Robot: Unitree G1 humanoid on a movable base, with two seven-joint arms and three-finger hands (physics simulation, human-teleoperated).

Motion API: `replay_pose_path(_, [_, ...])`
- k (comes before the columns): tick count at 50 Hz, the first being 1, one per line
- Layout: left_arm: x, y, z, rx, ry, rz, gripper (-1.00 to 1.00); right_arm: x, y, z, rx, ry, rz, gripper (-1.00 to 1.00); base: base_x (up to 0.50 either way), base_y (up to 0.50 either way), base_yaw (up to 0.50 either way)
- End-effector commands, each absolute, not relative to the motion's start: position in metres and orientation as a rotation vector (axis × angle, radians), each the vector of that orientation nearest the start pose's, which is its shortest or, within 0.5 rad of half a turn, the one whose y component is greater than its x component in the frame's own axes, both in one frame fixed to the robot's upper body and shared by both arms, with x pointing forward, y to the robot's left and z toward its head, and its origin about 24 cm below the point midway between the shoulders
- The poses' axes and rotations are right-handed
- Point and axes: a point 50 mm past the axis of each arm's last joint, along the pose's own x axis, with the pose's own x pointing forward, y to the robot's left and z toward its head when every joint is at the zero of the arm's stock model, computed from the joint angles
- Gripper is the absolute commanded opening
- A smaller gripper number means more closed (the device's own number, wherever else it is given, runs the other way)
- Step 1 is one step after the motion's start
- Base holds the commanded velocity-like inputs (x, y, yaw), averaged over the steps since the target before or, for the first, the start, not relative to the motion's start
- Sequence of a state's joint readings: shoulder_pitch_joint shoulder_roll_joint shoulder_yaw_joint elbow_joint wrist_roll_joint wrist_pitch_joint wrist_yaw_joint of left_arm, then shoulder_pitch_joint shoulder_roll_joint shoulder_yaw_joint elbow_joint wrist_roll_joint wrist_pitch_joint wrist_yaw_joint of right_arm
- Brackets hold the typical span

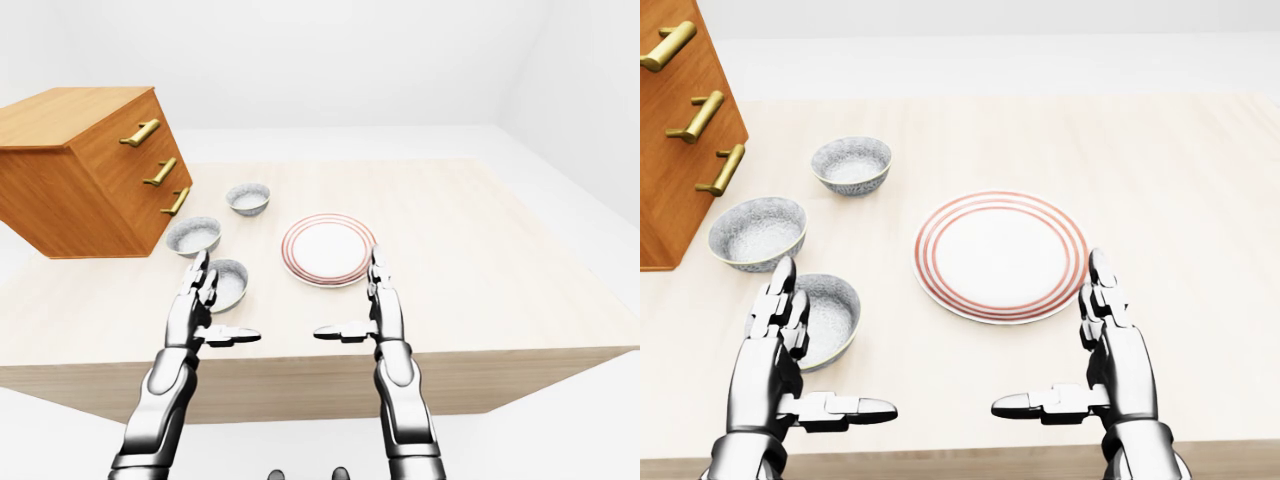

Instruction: Put the bowl at the front on the plate.

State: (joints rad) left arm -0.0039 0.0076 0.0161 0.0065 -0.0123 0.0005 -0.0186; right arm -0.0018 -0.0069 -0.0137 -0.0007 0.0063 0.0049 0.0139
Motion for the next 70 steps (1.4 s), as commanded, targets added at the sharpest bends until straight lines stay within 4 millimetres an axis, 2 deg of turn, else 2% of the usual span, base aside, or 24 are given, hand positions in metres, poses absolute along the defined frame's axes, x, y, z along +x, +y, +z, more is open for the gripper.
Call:
replay_pose_path(1, [0.254,0.159,0.040,-0.016,0.014,-0.014,1.00,0.255,-0.159,0.041,-0.001,0.008,0.001,1.00,0.00,0.00,0.00])
replay_pose_path(10, [0.244,0.164,0.055,-0.035,-0.046,0.018,1.00,0.254,-0.159,0.043,-0.001,0.005,-0.002,1.00,0.00,0.00,0.00])
replay_pose_path(15, [0.236,0.167,0.063,0.004,-0.125,0.042,1.00,0.255,-0.159,0.041,-0.002,0.009,0.000,1.00,0.00,0.00,0.00])
replay_pose_path(20, [0.232,0.170,0.067,0.038,-0.131,0.061,1.00,0.255,-0.159,0.041,-0.001,0.011,0.000,1.00,0.00,0.00,0.00])
replay_pose_path(27, [0.226,0.182,0.075,0.012,-0.125,0.128,1.00,0.255,-0.159,0.041,0.000,0.014,0.000,1.00,0.00,0.00,0.00])
replay_pose_path(35, [0.225,0.213,0.085,-0.079,-0.145,0.285,1.00,0.255,-0.159,0.041,0.000,0.016,-0.003,1.00,0.00,0.00,0.00])
replay_pose_path(37, [0.222,0.214,0.086,-0.080,-0.151,0.281,1.00,0.255,-0.158,0.041,-0.001,0.017,-0.003,1.00,0.00,0.00,0.00])
replay_pose_path(39, [0.219,0.215,0.083,-0.070,-0.135,0.289,1.00,0.255,-0.159,0.041,0.000,0.017,-0.004,1.00,0.00,0.00,0.00])
replay_pose_path(40, [0.220,0.218,0.077,-0.011,-0.123,0.329,1.00,0.255,-0.159,0.041,-0.001,0.017,-0.004,1.00,0.00,0.00,0.00])
replay_pose_path(42, [0.221,0.219,0.078,-0.056,-0.114,0.327,1.00,0.256,-0.159,0.041,0.000,0.017,-0.004,1.00,0.00,0.00,0.00])
replay_pose_path(48, [0.216,0.222,0.077,-0.033,-0.151,0.345,1.00,0.256,-0.160,0.039,0.000,0.017,-0.003,1.00,0.00,0.00,0.00])
replay_pose_path(54, [0.213,0.239,0.080,-0.083,-0.160,0.464,1.00,0.256,-0.159,0.040,-0.002,0.019,-0.001,1.00,0.00,0.00,0.00])
replay_pose_path(56, [0.209,0.245,0.083,-0.060,-0.221,0.520,1.00,0.255,-0.158,0.042,-0.002,0.019,-0.002,1.00,0.00,0.00,0.00])
replay_pose_path(70, [0.193,0.274,0.079,-0.112,-0.179,0.739,1.00,0.255,-0.159,0.040,-0.003,0.020,-0.003,1.00,0.00,0.00,0.00])
